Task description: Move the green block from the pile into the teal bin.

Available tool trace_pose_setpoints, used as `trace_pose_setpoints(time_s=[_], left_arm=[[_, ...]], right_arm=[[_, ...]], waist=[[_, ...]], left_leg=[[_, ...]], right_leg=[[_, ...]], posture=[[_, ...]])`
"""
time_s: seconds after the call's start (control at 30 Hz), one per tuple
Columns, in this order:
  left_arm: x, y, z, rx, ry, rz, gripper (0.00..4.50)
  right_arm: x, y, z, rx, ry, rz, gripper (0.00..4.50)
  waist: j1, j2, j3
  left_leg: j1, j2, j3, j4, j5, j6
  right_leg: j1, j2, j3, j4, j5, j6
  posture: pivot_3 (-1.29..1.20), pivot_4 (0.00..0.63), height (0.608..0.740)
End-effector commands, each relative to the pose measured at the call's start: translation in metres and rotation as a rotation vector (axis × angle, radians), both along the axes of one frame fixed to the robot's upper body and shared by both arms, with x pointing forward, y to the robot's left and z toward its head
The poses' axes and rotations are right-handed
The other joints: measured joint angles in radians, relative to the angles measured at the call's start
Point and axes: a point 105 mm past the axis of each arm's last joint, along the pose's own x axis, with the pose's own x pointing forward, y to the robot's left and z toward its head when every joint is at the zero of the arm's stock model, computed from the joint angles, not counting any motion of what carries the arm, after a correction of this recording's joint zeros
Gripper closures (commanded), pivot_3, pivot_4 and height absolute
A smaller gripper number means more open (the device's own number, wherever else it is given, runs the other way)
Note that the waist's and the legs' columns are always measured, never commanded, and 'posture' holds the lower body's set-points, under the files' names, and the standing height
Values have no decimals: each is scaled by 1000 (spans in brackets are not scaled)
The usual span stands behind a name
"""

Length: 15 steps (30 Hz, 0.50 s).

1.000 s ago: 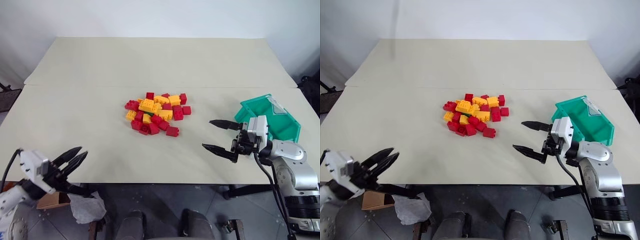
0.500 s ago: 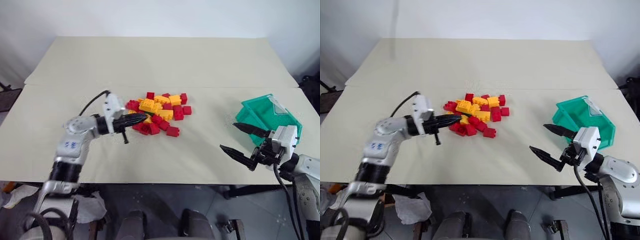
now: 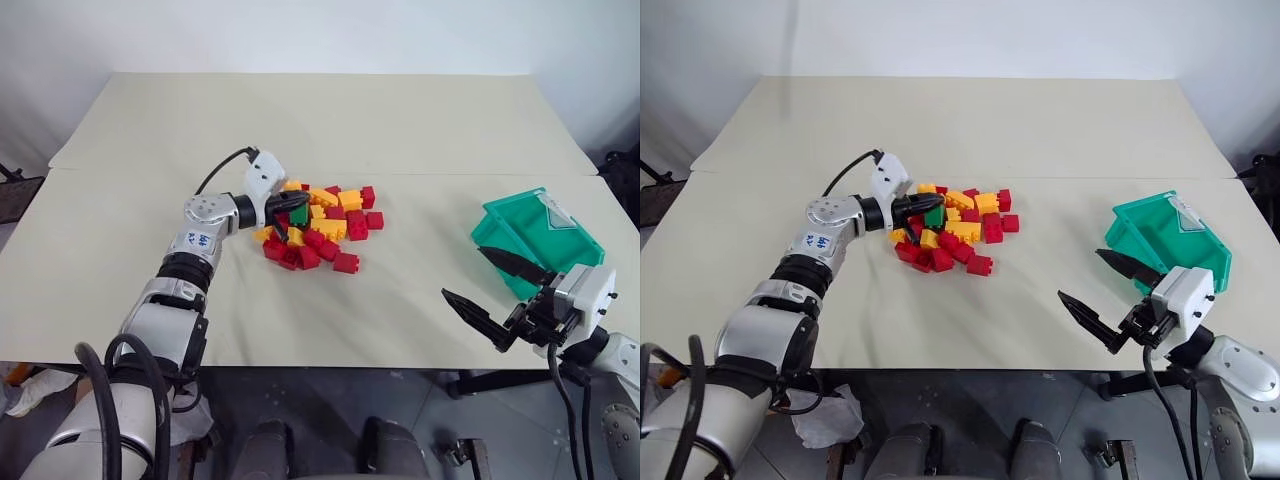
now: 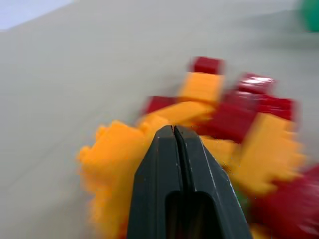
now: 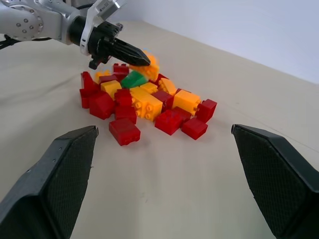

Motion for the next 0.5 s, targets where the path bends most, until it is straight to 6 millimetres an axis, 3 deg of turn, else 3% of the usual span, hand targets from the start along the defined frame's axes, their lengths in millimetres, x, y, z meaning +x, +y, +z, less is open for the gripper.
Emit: trace_pose_setpoints(time_s=[0.03, 0.17, 0.33, 0.5], left_arm=[[4, 11, 1, 40, -14, 46, 4463], [-4, 14, -10, 80, 28, -26, 4463], [-34, 7, -29, 206, 84, -307, 4463], [-50, 10, -36, 262, 125, -422, 4463]], right_arm=[[-2, 6, 10, 9, -50, 16, 0], [0, 9, 10, 15, -51, 23, 0], [1, 13, 8, 22, -47, 34, 0], [2, 14, 9, 23, -46, 41, 0]], waist=[[0, 0, 0], [1, 0, 0], [0, 0, 0], [0, 0, 0]], left_leg=[[0, 0, 0, 0, 0, 0], [0, 0, 0, 0, 0, 0], [0, 0, 0, 0, 0, 0], [0, 0, 0, 0, 0, 0]], right_leg=[[0, 0, 0, 0, 0, 0], [0, 0, 0, 0, 0, 0], [-1, 0, 0, 0, 0, 0], [-1, 0, 0, 1, 0, 0]], posture=[[0, 150, 740], [0, 150, 740], [0, 150, 740], [0, 150, 740]])
